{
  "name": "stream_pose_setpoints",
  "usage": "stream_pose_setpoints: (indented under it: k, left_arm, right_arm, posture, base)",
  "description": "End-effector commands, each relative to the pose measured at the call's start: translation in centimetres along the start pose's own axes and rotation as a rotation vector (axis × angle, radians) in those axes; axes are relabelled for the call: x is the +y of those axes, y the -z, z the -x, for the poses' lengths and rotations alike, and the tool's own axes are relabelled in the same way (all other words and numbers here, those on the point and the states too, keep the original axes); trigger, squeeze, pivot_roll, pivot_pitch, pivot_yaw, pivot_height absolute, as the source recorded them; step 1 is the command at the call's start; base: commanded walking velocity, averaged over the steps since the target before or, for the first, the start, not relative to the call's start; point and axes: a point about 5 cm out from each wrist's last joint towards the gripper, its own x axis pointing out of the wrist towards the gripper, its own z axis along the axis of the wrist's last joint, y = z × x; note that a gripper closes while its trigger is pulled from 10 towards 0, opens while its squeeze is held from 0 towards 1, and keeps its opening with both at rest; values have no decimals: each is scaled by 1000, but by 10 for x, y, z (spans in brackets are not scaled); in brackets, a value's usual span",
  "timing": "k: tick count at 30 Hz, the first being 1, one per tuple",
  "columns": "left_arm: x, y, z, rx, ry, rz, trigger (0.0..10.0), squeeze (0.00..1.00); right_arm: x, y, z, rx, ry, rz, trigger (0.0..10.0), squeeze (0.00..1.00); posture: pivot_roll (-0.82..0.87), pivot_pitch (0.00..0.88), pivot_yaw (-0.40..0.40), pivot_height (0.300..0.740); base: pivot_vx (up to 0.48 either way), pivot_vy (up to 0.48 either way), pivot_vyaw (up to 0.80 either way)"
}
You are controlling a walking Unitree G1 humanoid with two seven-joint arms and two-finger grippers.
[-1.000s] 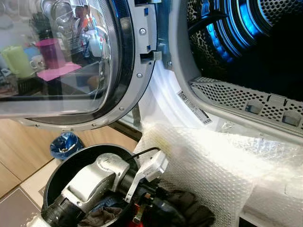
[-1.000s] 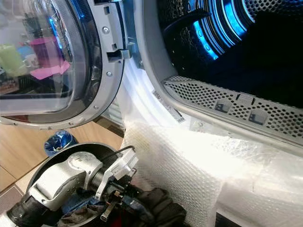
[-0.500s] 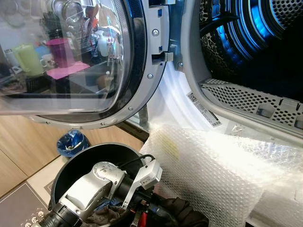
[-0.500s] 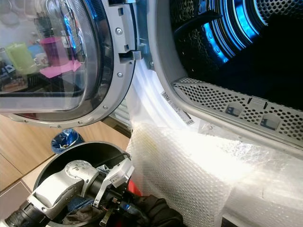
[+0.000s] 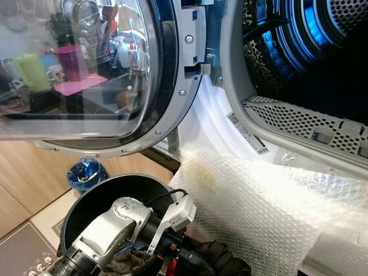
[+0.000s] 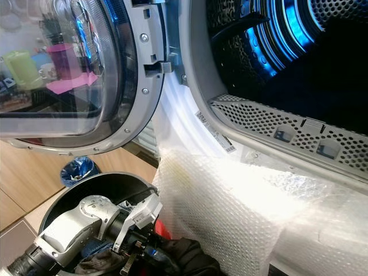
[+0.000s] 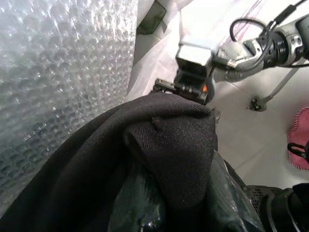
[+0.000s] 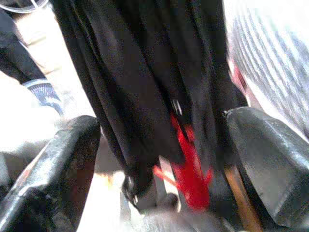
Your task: Clothes washing
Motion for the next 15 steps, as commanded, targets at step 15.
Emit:
stream_pose_setpoints:
  k: [15]
  left_arm:
    - [1,-6,-9,9,76,-37,0,0]
  right_arm:
    - [29,-30,-39,17,-8,80,10000,0]
  posture:
    - [-18,21,87,740]
  base:
    - [0,0,0]
